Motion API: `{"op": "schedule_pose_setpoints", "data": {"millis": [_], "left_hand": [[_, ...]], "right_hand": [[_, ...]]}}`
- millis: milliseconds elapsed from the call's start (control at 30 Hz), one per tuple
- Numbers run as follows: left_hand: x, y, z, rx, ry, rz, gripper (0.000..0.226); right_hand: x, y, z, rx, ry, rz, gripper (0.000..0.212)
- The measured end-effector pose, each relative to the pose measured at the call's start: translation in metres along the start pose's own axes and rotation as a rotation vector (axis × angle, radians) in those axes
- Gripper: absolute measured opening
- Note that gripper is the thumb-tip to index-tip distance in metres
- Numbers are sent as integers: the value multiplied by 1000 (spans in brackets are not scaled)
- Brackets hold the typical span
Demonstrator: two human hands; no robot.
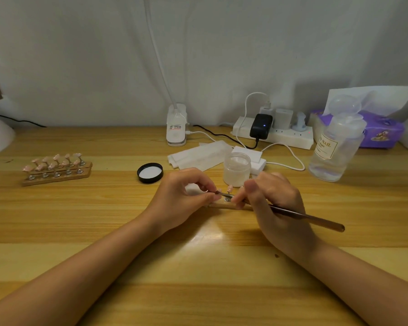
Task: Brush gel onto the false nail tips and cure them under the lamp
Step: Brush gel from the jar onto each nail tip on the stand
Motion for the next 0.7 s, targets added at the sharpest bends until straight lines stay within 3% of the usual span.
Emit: {"op": "schedule_pose_setpoints", "data": {"millis": [167, 333, 500, 633, 700], "left_hand": [[1, 0, 6, -52, 46, 1, 15], [0, -1, 4, -34, 16, -7, 25], [0, 0, 6, -64, 49, -5, 16], [-1, 0, 8, -78, 53, -17, 15], [-2, 0, 9, -84, 63, -20, 14]], "right_hand": [[-4, 0, -15, 154, -50, -42, 37], [2, 0, 0, -28, 31, 1, 48], [-6, 0, -16, 141, -81, -59, 34], [0, -1, 3, -62, 47, -31, 46], [1, -2, 3, -57, 54, -26, 47]]}}
Point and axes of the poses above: each hand's wrist, its own y-axis away from the middle knuckle, its own x-axis out of the palm, z = x × y, the point moved 8 cm from there along -y, towards the middle knuckle, and after that the axes turned 11 degrees about y, right-handed, at the moved point
